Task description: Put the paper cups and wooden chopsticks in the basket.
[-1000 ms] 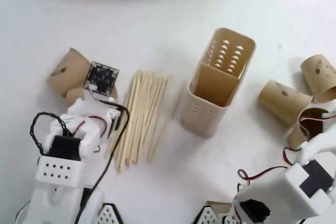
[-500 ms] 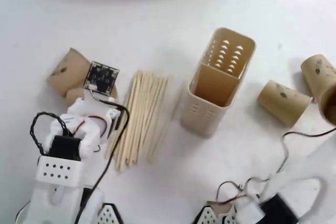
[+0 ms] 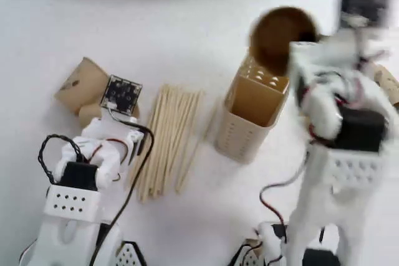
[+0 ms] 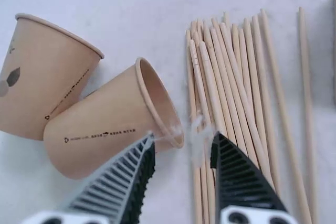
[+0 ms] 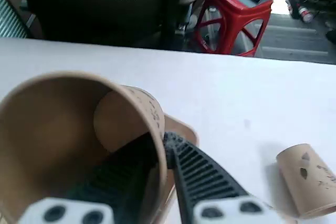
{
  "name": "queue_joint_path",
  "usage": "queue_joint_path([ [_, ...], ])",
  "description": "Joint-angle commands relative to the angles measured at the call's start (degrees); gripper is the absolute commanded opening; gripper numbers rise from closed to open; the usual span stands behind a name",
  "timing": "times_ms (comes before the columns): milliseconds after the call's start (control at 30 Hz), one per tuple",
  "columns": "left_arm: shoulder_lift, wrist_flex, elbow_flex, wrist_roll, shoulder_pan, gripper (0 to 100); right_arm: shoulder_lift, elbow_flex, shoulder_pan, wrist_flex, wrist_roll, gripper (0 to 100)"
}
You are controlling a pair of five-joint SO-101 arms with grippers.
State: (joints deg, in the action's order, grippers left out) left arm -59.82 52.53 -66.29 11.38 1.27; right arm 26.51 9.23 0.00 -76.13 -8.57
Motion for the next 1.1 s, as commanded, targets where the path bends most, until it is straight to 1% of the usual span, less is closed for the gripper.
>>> queue_joint_path([
  [0, -1.10, -1.41, 0.62, 0.44, -0.22, 18, -4.09, 2.29, -0.57, -0.13, 0.35, 1.7],
  [167, -1.10, -1.41, 0.62, 0.44, -0.04, 18, -8.22, 2.37, 2.68, -0.13, 0.35, 1.7],
  [367, -1.10, -1.41, 0.62, 0.44, 0.13, 18, -10.77, 2.29, 3.47, -0.13, 0.09, 2.2],
  [467, -1.10, -1.41, 0.62, 0.44, 0.13, 18, -10.86, 2.11, 3.47, -0.48, 0.09, 7.9],
  [567, -1.10, -1.41, 0.62, 0.44, 0.13, 18, -10.68, 2.29, 4.97, -0.57, 0.09, 13.0],
  [733, -1.10, -1.41, 0.62, 0.44, 0.13, 18, -11.30, 1.93, 7.25, -1.63, 0.09, 10.8],
  [900, -1.10, -1.41, 0.53, 0.44, 0.22, 18, -11.21, 0.97, 7.16, -1.80, 0.09, 11.1],
  [1033, -1.10, -1.41, 0.53, 0.44, 0.22, 18, -9.10, 1.41, 8.66, -2.33, -0.26, 17.2],
  [1067, -1.10, -1.41, 0.53, 0.44, 0.22, 18, -7.87, 1.41, 9.45, -3.30, -1.76, 18.5],
])
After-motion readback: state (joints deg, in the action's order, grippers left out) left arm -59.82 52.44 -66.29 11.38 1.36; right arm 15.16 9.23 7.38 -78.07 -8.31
